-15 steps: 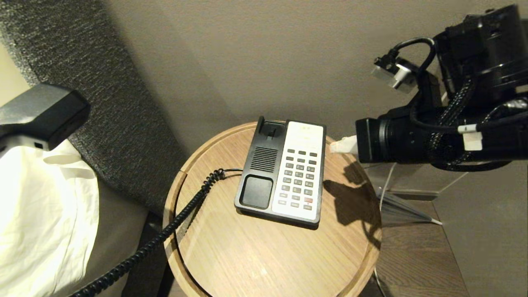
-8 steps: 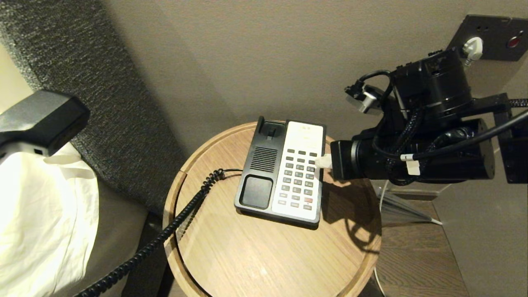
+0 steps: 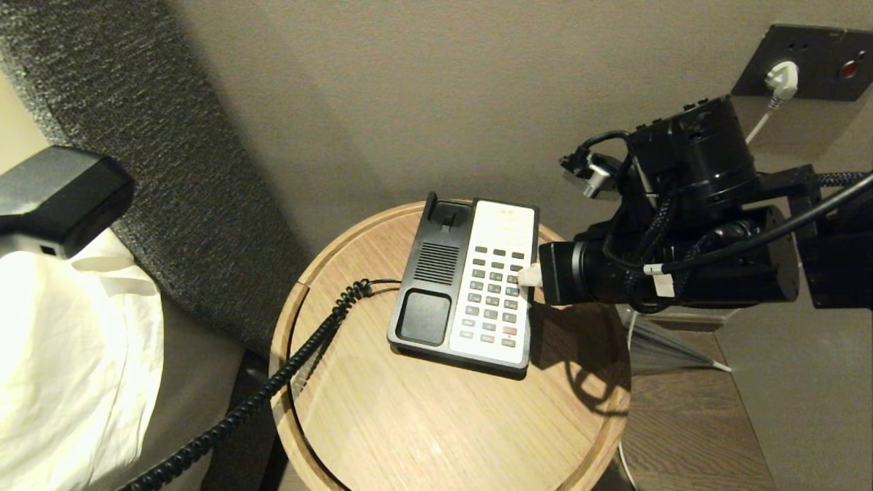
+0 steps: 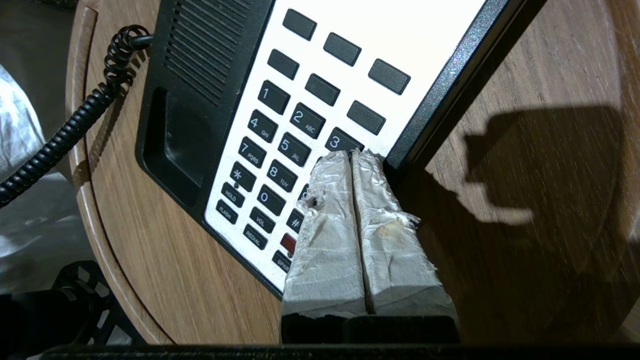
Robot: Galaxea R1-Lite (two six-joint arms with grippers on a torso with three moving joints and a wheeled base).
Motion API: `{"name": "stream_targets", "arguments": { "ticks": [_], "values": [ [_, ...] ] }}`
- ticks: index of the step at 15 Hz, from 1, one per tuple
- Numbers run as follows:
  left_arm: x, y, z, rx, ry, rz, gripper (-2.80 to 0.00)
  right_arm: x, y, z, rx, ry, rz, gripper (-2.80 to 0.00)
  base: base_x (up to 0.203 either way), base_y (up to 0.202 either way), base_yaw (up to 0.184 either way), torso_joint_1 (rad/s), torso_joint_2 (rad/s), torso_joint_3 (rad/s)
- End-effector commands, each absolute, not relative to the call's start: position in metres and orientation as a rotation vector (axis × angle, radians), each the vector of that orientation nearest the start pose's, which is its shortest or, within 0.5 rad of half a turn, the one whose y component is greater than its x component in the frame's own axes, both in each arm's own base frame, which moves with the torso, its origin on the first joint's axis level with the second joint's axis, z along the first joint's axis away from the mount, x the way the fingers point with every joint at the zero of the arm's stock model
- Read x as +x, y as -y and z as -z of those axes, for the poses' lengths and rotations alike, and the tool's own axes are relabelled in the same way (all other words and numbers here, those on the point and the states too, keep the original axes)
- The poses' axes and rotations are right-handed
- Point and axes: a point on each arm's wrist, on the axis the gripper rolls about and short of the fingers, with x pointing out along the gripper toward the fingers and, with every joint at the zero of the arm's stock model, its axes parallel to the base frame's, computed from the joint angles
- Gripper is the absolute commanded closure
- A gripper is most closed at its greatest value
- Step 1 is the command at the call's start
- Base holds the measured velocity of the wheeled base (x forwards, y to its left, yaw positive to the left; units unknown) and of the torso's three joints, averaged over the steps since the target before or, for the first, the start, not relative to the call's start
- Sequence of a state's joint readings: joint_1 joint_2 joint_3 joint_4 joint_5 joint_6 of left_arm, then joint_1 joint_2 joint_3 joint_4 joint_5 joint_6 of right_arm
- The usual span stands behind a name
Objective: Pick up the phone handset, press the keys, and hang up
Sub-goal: Dial the number
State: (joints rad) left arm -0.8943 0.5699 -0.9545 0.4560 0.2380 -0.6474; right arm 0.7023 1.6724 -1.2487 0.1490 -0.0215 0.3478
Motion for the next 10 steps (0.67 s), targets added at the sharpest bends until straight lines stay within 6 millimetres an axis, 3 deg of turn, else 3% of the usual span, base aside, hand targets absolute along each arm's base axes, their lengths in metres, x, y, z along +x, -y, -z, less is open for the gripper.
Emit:
{"name": "stream_targets", "arguments": {
  "ticks": [1, 10],
  "values": [
    [-0.0071, -0.0174, -0.2898, -0.589, -0.272, 0.61, 0.0, 0.236, -0.199, -0.2376, 0.117, -0.657, -0.548, 0.0, 0.0, 0.0, 0.0, 0.0, 0.0, 0.0],
    [-0.0088, -0.0195, -0.2888, -0.602, -0.269, 0.611, 0.0, 0.2341, -0.2033, -0.2358, 0.107, -0.66, -0.552, 0.0, 0.0, 0.0, 0.0, 0.0, 0.0, 0.0]
  ]
}}
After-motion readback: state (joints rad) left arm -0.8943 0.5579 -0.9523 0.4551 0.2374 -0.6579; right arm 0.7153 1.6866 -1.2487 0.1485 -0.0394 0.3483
